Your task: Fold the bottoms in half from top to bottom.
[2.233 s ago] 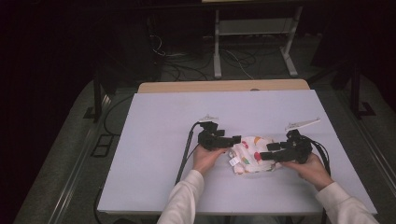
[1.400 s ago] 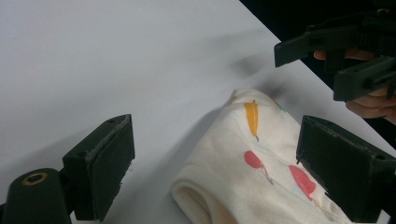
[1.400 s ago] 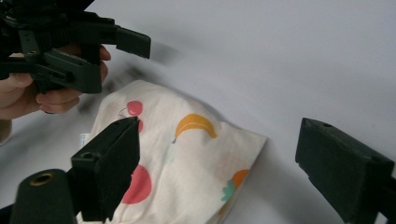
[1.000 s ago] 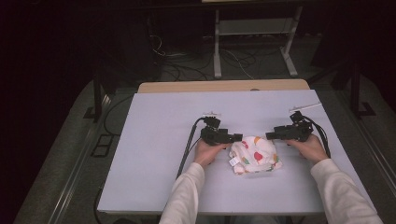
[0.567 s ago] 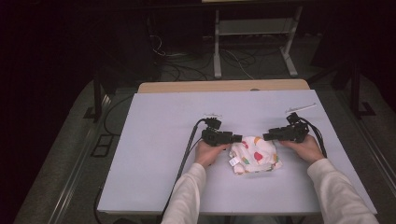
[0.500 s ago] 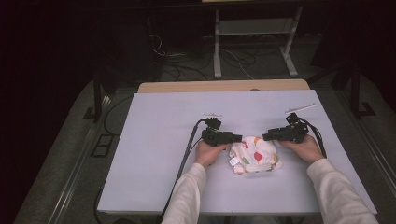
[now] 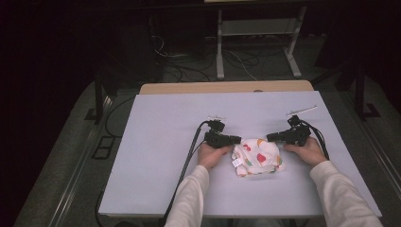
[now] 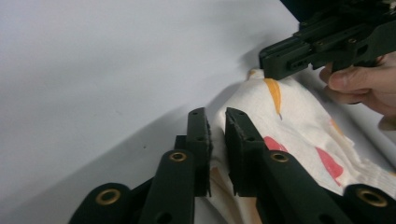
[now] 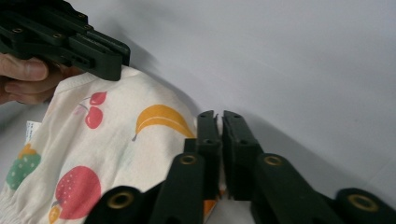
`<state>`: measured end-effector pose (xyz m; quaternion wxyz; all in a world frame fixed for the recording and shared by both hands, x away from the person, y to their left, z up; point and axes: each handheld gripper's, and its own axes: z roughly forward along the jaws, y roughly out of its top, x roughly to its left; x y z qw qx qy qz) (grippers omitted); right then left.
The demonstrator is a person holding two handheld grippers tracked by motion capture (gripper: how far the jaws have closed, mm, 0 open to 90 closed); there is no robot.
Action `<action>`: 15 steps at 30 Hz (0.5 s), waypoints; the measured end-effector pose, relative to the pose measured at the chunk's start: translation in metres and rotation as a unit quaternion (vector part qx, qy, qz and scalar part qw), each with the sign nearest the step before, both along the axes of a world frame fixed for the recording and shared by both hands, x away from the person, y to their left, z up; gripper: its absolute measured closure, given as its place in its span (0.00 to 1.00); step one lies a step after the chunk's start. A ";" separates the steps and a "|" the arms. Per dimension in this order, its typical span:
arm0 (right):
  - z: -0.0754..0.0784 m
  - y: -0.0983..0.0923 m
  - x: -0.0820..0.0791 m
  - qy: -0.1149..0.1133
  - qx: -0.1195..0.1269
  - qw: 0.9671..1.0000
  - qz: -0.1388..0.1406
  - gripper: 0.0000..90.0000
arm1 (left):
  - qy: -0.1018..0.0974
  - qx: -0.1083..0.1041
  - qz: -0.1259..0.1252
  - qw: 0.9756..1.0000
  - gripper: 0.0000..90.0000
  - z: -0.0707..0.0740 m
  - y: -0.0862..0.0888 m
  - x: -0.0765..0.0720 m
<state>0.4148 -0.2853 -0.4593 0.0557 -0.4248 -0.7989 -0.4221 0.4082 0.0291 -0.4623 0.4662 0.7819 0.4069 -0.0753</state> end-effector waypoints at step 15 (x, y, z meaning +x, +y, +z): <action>0.013 0.003 -0.004 -0.023 -0.006 0.999 -0.026 0.98 | -0.062 0.034 0.004 0.997 0.93 0.015 0.008 -0.006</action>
